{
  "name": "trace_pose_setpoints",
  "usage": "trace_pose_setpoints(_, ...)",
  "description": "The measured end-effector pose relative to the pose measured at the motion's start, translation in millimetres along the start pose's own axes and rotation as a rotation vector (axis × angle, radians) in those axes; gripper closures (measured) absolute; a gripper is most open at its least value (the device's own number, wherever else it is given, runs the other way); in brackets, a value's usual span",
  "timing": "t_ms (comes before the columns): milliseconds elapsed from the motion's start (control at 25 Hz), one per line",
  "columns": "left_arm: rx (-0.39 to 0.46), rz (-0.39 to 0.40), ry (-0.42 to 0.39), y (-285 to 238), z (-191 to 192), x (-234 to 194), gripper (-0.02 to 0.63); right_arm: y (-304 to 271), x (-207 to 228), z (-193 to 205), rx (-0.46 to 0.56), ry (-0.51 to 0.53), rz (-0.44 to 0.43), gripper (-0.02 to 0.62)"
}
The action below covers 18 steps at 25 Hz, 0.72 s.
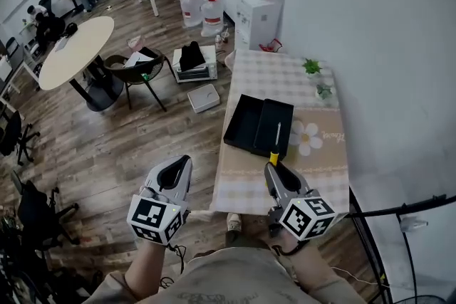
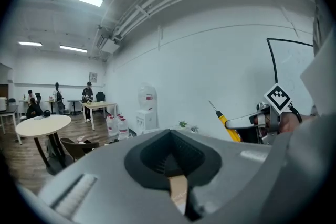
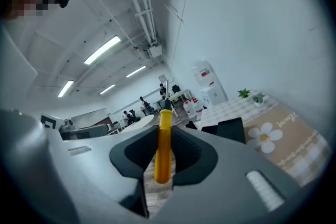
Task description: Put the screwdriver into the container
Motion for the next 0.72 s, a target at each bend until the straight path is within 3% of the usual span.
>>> trace_pose_setpoints(280,-0.1,0.045,0.004,-91,24,-12,0.606,-71,63,18,-0.1,-0.129,0.053,0.488)
trace_pose_setpoints(720,-0.223,0.115,0.048,-166,58,-37,0.606,-135,91,45,-0.207,-0.223,0.146,0.489)
Point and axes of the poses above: the fingertips, and each gripper's own axes: y backward along the fingers, x to its right, z out of its underside, the point moved 3 cm from there along y, backward along the fingers, and after that the axes turned 1 degree about x, right-handed, at the moved point
